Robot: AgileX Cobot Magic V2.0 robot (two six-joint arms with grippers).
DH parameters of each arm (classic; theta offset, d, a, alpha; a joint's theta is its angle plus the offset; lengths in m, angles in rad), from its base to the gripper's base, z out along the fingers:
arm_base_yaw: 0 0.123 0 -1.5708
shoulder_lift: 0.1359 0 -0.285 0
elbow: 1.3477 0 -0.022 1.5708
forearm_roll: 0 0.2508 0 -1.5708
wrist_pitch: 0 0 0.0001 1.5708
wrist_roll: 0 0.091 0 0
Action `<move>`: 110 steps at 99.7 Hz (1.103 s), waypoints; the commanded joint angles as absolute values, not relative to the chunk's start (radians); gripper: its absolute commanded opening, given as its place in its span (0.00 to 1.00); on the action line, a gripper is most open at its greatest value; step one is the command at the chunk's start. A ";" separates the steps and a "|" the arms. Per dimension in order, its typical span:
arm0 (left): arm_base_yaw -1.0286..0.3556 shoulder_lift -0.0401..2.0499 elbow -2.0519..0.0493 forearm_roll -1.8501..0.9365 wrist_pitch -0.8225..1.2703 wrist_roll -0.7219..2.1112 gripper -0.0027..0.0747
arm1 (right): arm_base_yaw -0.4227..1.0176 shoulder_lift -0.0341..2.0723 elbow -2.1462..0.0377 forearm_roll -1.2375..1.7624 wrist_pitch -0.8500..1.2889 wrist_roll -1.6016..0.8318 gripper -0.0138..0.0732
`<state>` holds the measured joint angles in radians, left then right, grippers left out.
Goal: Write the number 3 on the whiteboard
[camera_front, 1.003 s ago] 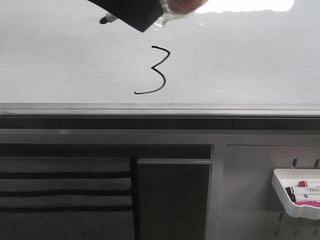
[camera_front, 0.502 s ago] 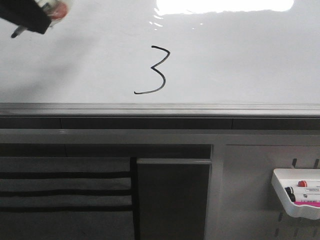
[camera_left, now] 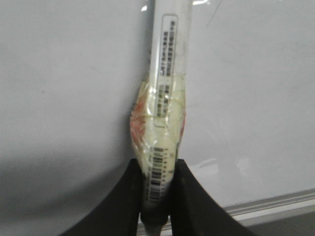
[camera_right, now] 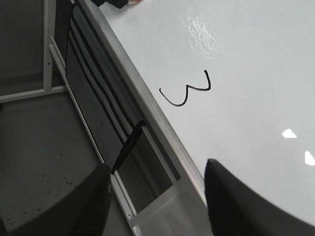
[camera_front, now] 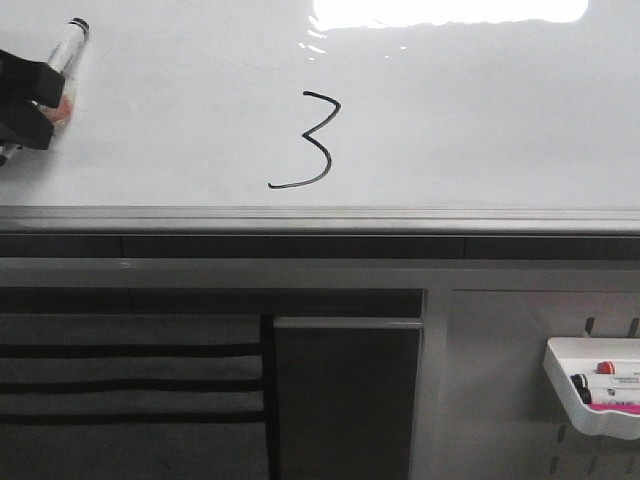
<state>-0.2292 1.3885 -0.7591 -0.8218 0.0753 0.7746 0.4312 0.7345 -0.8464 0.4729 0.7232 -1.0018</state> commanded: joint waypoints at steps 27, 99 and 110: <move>-0.227 1.370 -0.781 -0.832 0.014 0.763 0.16 | 0.426 0.732 -0.868 0.515 0.663 -0.997 0.59; -0.227 1.056 -0.788 -0.540 0.407 0.688 0.63 | 0.273 0.732 -0.873 0.253 0.645 -0.242 0.58; -0.227 0.960 -0.788 -0.280 0.553 0.462 0.63 | 0.179 0.732 -0.873 0.149 0.711 -0.109 0.58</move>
<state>-0.2292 1.0384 -0.7591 -0.4477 0.4908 0.6221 0.2372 0.7345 -0.8441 0.2258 0.7225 -0.2208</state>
